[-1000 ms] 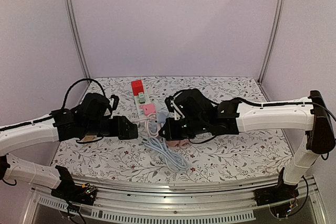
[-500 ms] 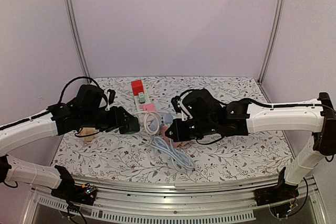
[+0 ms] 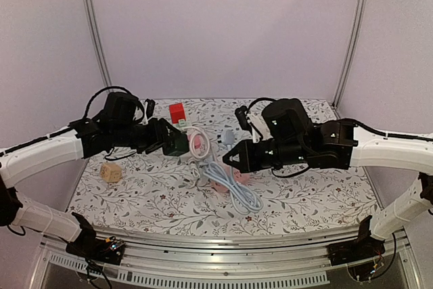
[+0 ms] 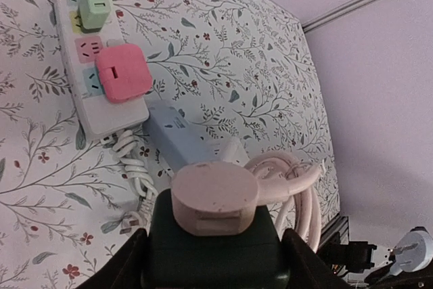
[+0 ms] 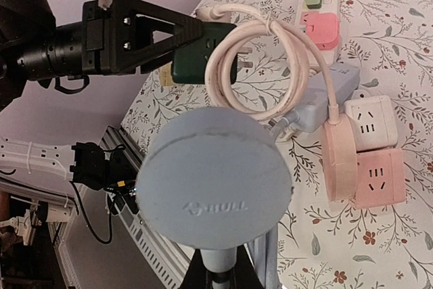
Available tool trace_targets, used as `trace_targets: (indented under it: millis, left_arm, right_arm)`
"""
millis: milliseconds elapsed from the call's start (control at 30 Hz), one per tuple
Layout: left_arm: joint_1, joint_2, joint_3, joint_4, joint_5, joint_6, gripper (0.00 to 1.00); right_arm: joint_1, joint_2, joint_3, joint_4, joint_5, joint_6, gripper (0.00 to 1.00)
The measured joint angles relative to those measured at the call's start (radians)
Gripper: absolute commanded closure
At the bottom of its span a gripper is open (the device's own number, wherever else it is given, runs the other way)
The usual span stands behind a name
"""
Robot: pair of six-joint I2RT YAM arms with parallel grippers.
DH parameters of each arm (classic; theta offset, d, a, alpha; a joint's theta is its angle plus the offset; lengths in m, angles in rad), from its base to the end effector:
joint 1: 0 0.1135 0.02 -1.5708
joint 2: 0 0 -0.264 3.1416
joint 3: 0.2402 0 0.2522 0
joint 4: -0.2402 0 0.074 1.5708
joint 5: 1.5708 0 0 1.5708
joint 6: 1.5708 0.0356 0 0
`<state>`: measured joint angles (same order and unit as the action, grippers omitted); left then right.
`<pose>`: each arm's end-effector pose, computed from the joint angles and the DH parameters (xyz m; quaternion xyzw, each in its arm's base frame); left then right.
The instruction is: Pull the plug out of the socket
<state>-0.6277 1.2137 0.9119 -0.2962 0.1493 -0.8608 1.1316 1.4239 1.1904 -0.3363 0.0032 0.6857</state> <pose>0.2152 -0.1627 0.2838 -0.0679 0.8796 -0.3643 0.2982 0.1387 0.2949 0.3172 -0.1932 0.8558 0.3776 0.2961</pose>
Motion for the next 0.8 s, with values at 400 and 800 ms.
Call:
trace_targets:
  millis: [400,800]
  left_arm:
    - [0.002,0.084,0.010,0.048,0.016,0.013,0.92]
    - [0.008,0.130,0.040,0.048,-0.003,0.030,0.92]
  right_arm:
    - [0.000,-0.118,0.014,0.009,-0.092,-0.069,1.00]
    - [0.000,-0.243,0.015,0.008,-0.029,-0.101,1.00]
